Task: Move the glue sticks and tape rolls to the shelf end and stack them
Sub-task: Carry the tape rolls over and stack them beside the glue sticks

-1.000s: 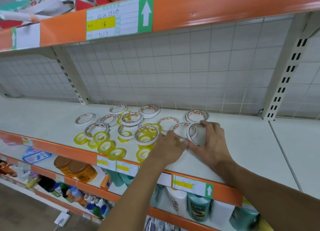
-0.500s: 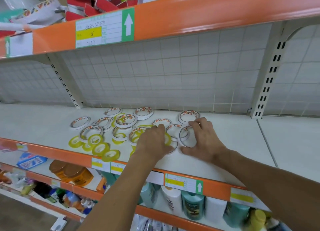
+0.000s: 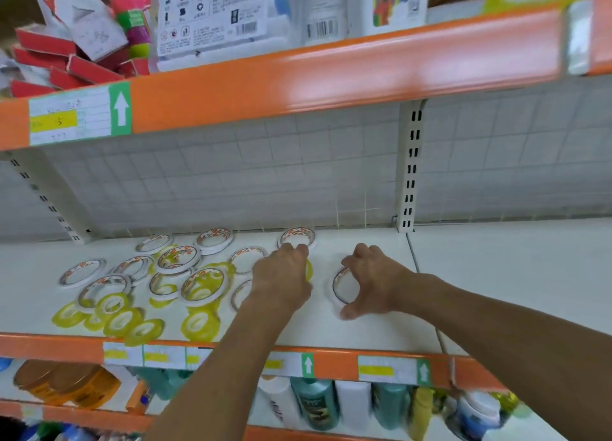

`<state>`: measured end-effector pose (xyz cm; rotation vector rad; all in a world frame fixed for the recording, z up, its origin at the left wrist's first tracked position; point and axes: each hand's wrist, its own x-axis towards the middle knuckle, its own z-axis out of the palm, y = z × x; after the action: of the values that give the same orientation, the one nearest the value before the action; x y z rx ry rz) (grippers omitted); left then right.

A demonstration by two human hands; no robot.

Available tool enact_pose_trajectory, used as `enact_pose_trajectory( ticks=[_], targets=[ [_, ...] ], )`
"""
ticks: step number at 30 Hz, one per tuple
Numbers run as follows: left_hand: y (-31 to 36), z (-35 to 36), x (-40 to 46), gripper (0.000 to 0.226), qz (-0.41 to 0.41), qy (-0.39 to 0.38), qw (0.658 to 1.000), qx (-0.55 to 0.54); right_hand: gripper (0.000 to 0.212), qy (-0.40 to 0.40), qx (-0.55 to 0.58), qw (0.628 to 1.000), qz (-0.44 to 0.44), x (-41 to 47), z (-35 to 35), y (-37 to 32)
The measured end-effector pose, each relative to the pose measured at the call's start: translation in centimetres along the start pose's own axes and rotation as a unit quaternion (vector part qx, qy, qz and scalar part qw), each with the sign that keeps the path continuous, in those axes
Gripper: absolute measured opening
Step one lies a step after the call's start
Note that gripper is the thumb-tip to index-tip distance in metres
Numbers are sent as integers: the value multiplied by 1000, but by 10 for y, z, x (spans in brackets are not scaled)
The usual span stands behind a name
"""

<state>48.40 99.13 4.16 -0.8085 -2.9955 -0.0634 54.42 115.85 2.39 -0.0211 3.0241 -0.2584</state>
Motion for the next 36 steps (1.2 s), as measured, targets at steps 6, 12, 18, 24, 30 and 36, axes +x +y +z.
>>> enact_pose_trajectory(
  ticks=[6, 12, 18, 24, 30, 36],
  targets=[
    [71, 5, 11, 51, 63, -12, 997, -33, 93, 4, -7, 999, 53, -45, -4, 52],
    [132, 17, 17, 50, 135, -36, 989, -51, 90, 37, 0, 992, 123, -88, -5, 98],
    [188, 20, 34, 49, 210, -38, 976, -37, 92, 66, 13, 979, 195, -114, -8, 140],
    [234, 25, 48, 52, 269, -62, 960, -43, 88, 73, 53, 957, 276, -140, -9, 179],
    [292, 26, 58, 59, 322, -89, 942, -30, 90, 83, 58, 934, 342, -175, -15, 222],
    [355, 28, 59, 59, 368, -44, 929, 2, 90, 90, 53, 919, 379, -215, -22, 269]
  ],
)
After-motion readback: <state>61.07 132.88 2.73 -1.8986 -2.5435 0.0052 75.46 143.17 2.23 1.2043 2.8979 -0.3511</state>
